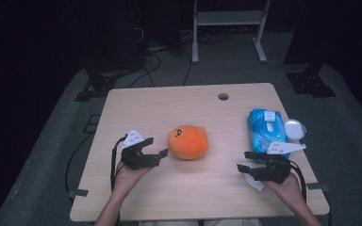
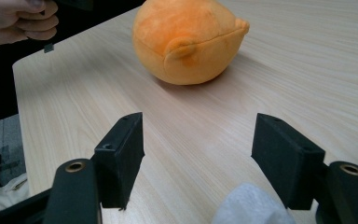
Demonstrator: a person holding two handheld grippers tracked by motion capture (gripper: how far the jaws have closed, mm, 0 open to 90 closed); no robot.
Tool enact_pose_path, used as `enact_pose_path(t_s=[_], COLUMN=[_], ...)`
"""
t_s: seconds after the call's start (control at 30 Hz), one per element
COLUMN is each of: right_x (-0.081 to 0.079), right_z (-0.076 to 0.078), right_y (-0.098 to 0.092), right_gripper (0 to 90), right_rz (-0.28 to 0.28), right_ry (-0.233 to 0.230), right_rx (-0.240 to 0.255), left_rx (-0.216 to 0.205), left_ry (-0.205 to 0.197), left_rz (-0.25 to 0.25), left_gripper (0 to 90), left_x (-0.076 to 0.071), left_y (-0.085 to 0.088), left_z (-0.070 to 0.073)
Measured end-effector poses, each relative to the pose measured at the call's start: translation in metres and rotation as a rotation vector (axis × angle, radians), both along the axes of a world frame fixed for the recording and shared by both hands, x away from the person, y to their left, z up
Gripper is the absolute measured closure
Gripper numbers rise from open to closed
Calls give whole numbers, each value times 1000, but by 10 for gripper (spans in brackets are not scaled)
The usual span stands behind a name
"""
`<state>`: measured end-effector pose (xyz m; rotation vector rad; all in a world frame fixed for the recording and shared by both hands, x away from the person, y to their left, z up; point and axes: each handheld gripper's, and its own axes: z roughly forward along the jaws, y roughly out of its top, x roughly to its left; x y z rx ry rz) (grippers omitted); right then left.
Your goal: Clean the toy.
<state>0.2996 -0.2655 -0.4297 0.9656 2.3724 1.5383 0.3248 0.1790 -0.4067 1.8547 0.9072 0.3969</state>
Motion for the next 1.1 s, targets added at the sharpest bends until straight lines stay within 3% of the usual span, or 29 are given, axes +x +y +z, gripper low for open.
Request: enact_pose_path(t_s=[0.4, 0.63, 0.9, 1.1], right_x=[1, 1, 0, -1], right_z=[-2, -7, -14, -17], right_y=[4, 6, 7, 9], right_gripper=[325, 325, 323, 323], right_rz=[-1, -6, -8, -8], right_ry=[4, 14, 19, 23], right_rx=[-10, -13, -12, -10], left_rx=[-39, -33, 28, 42], left_ry=[28, 39, 37, 32], left_rz=[67, 97, 128, 144], left_gripper=[163, 148, 122, 111], left_x=[-13, -18, -23, -25], left_y=[24, 35, 38, 42], left_z=[-11, -17, -27, -31])
